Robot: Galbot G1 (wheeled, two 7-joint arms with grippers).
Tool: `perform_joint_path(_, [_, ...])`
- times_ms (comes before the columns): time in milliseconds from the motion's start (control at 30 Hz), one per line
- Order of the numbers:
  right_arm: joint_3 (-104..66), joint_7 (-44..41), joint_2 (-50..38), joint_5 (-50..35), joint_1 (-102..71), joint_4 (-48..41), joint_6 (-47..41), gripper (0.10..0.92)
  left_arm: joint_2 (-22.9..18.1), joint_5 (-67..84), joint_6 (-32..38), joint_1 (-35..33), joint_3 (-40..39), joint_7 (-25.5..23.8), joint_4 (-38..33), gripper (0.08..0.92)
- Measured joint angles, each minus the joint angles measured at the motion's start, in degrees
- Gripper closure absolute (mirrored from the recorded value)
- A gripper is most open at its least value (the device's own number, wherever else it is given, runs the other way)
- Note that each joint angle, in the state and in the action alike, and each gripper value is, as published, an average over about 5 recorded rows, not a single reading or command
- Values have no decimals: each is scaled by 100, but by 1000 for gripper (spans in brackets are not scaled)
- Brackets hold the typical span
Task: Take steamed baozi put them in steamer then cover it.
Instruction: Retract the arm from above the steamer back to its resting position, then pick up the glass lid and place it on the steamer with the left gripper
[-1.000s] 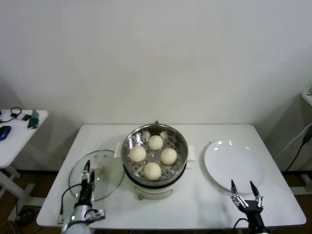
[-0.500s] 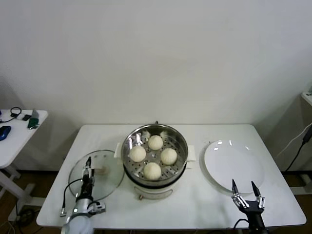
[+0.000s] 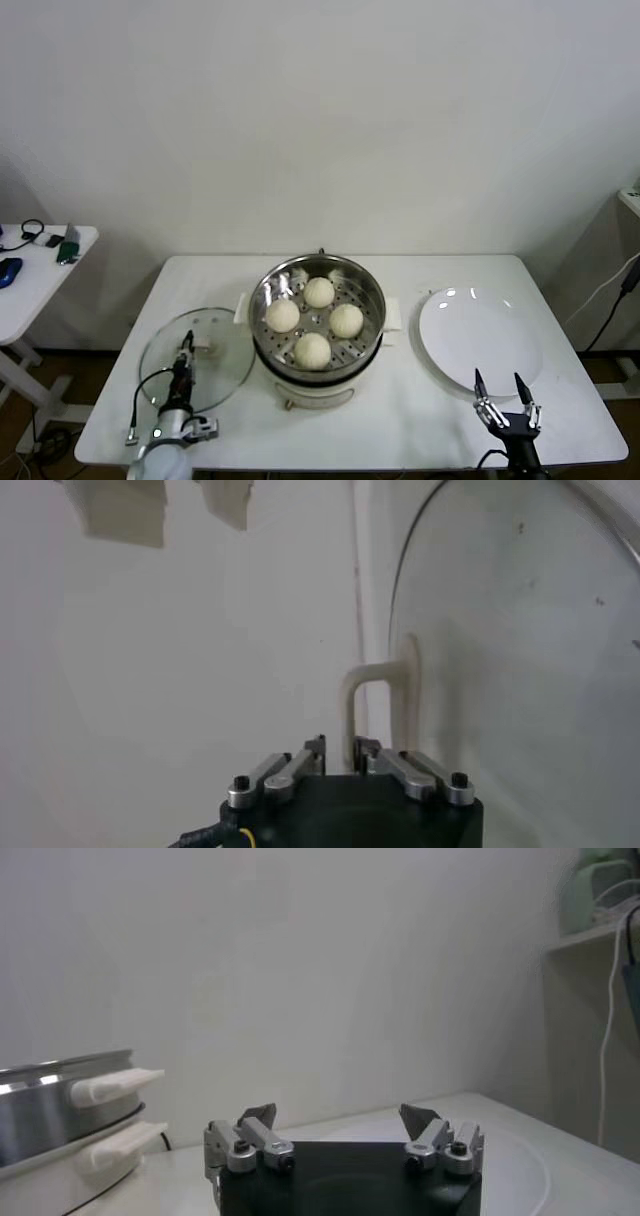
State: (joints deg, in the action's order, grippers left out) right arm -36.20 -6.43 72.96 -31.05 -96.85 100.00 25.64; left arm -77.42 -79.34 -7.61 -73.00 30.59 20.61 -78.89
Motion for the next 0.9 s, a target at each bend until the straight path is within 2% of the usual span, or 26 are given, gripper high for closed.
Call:
perform_joint_path(133, [-2, 9, 20, 29, 10, -1, -3, 203, 23, 54, -5, -22, 12, 18, -40, 853])
perform_joint_path(433, [-35, 79, 5, 133, 29, 24, -75, 203, 280, 579, -71, -194, 112, -136, -538, 862])
perform_joint_path(667, [-63, 198, 19, 317, 87, -3, -148, 203, 789, 1372, -324, -455, 265, -460, -1368, 862])
perform_joint_path(900, [-40, 286, 42, 517, 153, -34, -178, 203, 1462, 2081, -897, -566, 276, -983, -2323, 862])
